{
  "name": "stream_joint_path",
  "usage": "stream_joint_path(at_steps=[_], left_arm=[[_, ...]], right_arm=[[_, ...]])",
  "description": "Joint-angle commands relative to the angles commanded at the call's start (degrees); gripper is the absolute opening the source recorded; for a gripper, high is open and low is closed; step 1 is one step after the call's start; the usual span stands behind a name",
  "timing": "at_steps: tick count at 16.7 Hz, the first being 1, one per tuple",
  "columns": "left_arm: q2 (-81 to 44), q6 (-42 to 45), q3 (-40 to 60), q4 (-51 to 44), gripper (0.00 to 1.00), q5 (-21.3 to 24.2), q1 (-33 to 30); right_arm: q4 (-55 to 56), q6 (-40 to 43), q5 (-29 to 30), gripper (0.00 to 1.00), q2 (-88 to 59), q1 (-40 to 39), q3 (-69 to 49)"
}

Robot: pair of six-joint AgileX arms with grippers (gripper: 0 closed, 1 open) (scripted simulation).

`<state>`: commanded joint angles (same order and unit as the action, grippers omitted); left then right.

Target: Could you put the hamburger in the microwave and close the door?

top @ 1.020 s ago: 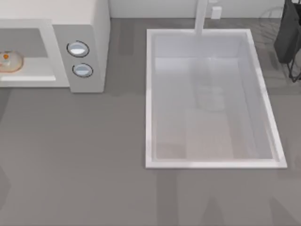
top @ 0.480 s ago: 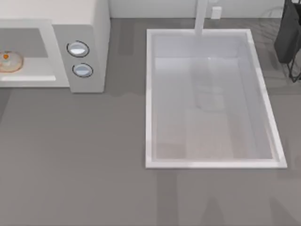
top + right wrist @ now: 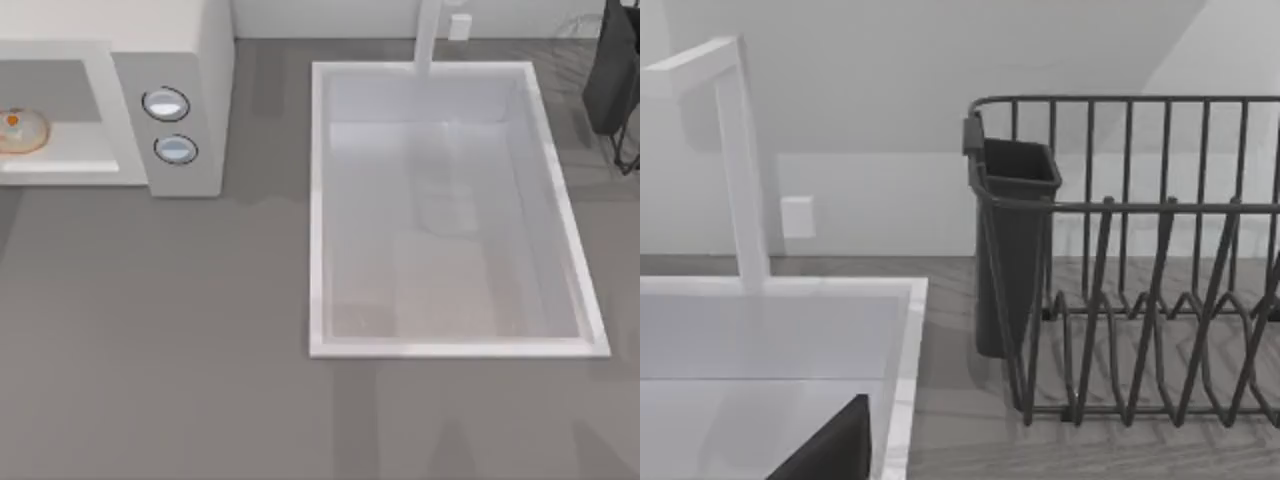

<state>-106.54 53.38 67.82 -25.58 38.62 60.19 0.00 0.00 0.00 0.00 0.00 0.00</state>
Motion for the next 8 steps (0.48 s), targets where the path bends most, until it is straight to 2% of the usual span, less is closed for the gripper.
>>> stream_joint_path(at_steps=[3, 8], left_arm=[[-1.37, -0.01, -2.83, 3.47, 0.00, 0.08, 0.24], [-1.00, -0.14, -3.01, 3.46, 0.00, 0.05, -0.10]], right_arm=[[0.00, 0.00, 0.00, 1.00, 0.00, 0.00, 0.00], [0.00, 0.00, 0.00, 1.00, 0.00, 0.00, 0.00]])
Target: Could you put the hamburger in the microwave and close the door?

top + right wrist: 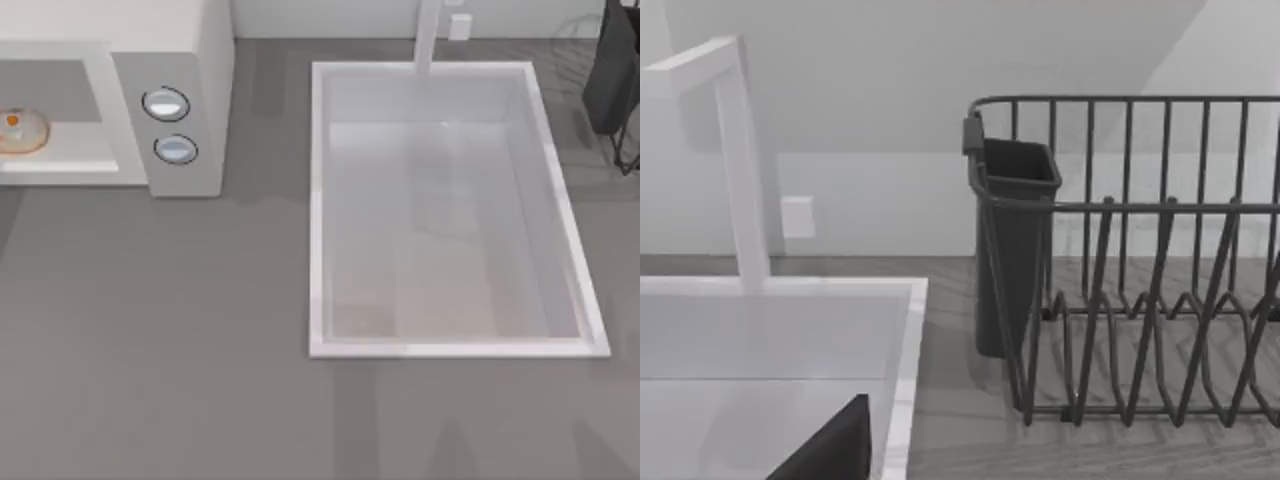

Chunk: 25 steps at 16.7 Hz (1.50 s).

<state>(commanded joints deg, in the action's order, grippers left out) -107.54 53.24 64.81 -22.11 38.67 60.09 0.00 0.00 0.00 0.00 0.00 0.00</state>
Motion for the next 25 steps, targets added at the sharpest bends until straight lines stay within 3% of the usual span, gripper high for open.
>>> stream_joint_path(at_steps=[9, 17, 25], left_arm=[[16.02, -9.63, -20.15, 9.49, 0.00, -4.32, -8.80], [18.39, -11.68, -22.91, 10.88, 0.00, -5.22, -10.30], [34.75, -26.53, -37.34, 16.25, 0.00, -14.33, -26.14]], right_arm=[[0.00, 0.00, 0.00, 1.00, 0.00, 0.00, 0.00], [0.00, 0.00, 0.00, 1.00, 0.00, 0.00, 0.00], [0.00, 0.00, 0.00, 1.00, 0.00, 0.00, 0.00]])
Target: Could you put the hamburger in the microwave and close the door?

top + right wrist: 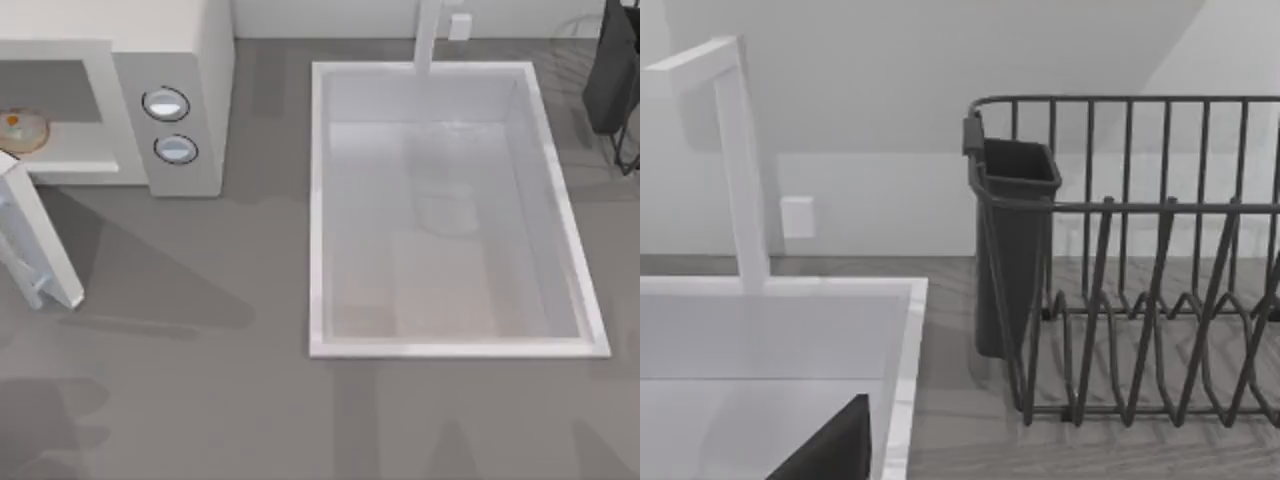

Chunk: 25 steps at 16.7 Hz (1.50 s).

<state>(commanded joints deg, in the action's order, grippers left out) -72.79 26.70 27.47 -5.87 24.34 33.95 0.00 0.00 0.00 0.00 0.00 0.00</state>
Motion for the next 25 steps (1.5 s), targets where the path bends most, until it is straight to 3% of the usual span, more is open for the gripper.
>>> stream_joint_path(at_steps=[8, 15, 18, 25], left_arm=[[1.12, -2.42, -1.16, 0.26, 0.00, -1.78, -2.71], [8.38, -17.48, -6.37, 0.68, 0.00, -14.94, -23.56], [11.70, -22.51, -7.75, 1.33, 0.00, -19.42, -29.06], [11.14, -23.15, -7.07, 1.88, 0.00, -19.86, -29.71]], right_arm=[[0.00, 0.00, 0.00, 1.00, 0.00, 0.00, 0.00], [0.00, 0.00, 0.00, 1.00, 0.00, 0.00, 0.00], [0.00, 0.00, 0.00, 1.00, 0.00, 0.00, 0.00], [0.00, 0.00, 0.00, 1.00, 0.00, 0.00, 0.00]])
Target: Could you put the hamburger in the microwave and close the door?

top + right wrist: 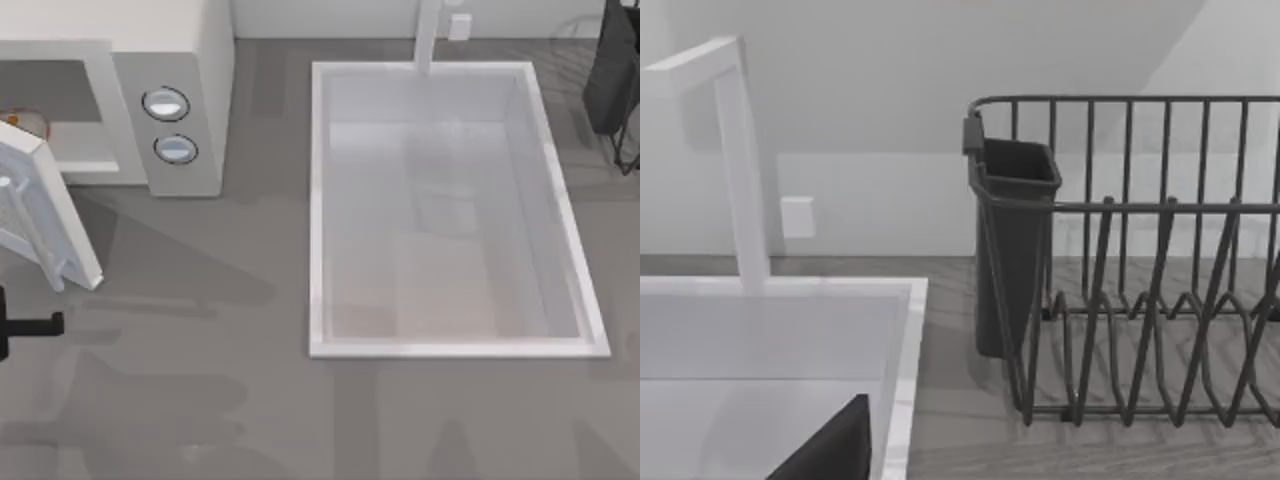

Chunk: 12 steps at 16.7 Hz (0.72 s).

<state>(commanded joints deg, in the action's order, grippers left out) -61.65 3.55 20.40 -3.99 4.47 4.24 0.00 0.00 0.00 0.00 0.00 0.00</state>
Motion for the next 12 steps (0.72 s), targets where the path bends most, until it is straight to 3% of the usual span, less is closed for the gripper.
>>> stream_joint_path(at_steps=[8, 12], left_arm=[[-22.89, -0.85, 12.40, 8.35, 0.00, -0.88, -1.80], [-28.18, -1.23, 16.60, 11.50, 0.00, -1.37, -2.14]], right_arm=[[0.00, 0.00, 0.00, 1.00, 0.00, 0.00, 0.00], [0.00, 0.00, 0.00, 1.00, 0.00, 0.00, 0.00]])
